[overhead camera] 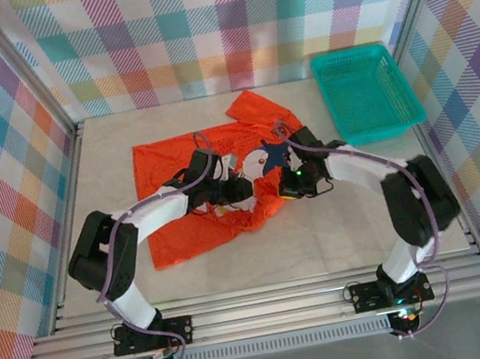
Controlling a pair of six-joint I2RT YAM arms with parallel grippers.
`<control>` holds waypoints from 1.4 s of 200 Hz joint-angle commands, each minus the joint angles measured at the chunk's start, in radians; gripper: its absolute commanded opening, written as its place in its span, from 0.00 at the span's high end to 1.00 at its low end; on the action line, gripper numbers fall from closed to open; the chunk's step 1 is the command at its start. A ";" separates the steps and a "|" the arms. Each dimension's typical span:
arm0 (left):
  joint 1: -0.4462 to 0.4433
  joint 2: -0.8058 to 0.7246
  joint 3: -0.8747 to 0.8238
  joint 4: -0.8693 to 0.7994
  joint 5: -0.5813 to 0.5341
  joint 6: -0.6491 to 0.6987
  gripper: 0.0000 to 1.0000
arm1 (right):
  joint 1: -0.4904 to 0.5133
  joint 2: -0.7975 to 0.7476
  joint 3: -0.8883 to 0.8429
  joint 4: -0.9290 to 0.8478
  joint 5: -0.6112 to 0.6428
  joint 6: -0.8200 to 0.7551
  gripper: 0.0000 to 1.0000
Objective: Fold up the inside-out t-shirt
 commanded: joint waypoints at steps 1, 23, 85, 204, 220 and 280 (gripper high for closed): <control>-0.034 0.042 0.047 0.046 0.071 -0.006 0.60 | -0.005 -0.042 -0.097 0.066 -0.004 -0.007 1.00; -0.068 0.077 0.057 0.070 0.066 0.001 0.47 | -0.007 -0.056 -0.167 0.116 0.003 0.013 1.00; -0.071 0.214 0.143 0.048 0.080 0.025 0.46 | -0.007 -0.154 -0.319 0.205 -0.007 0.050 1.00; -0.053 0.135 0.286 -0.111 0.005 0.048 1.00 | -0.010 -0.201 -0.405 0.193 0.064 0.035 1.00; -0.032 0.046 0.253 -0.087 -0.053 0.009 1.00 | -0.010 -0.209 -0.446 0.201 0.070 0.049 1.00; -0.059 0.002 0.030 0.101 -0.038 -0.116 1.00 | -0.008 -0.273 -0.459 0.185 0.018 0.067 1.00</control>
